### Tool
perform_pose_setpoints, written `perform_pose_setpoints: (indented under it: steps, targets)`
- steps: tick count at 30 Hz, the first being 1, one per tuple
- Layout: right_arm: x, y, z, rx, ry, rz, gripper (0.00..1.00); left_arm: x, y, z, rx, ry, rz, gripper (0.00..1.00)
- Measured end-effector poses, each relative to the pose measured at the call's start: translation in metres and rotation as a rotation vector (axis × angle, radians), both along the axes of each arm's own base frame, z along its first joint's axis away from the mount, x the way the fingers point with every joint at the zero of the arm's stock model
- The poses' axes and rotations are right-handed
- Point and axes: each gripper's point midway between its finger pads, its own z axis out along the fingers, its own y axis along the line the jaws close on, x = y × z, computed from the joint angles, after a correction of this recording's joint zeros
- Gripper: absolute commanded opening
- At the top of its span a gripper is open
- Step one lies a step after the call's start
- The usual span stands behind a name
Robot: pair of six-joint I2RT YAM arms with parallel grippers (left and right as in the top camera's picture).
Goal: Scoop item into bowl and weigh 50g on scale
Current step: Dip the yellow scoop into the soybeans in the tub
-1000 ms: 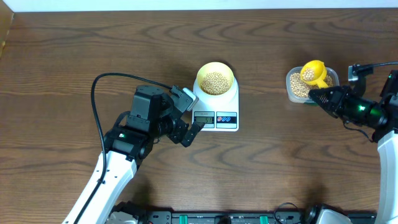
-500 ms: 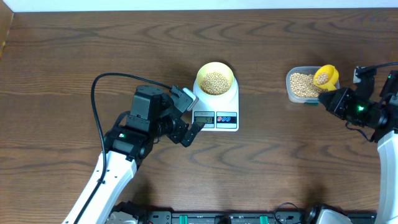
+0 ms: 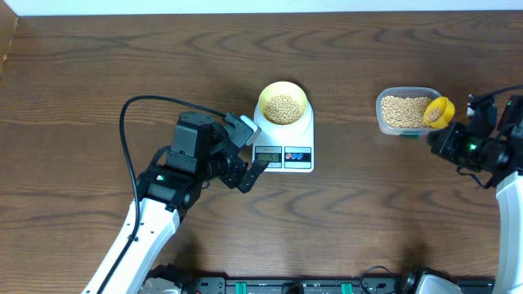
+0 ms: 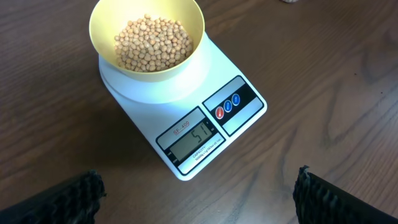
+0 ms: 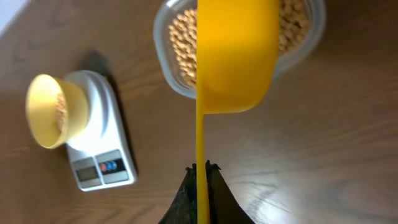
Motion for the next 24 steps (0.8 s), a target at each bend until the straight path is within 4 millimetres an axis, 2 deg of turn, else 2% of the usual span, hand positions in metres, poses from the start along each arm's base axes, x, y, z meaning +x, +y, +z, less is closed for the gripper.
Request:
perform_pose_setpoints:
  steps: [7,19,24]
  targets:
    - [-0.007,-0.009,-0.007,-0.073,0.036,0.011,0.01,0.000,0.000,0.000,0.000,0.000,0.000,1.00]
    - [-0.006,-0.023,-0.010,-0.179,0.036,0.020,0.01,0.000,0.000,0.000,0.000,0.000,0.000,1.00]
    - [-0.003,-0.019,-0.010,-0.217,0.028,0.053,0.01,0.000,0.000,0.000,0.000,-0.001,0.000,0.99]
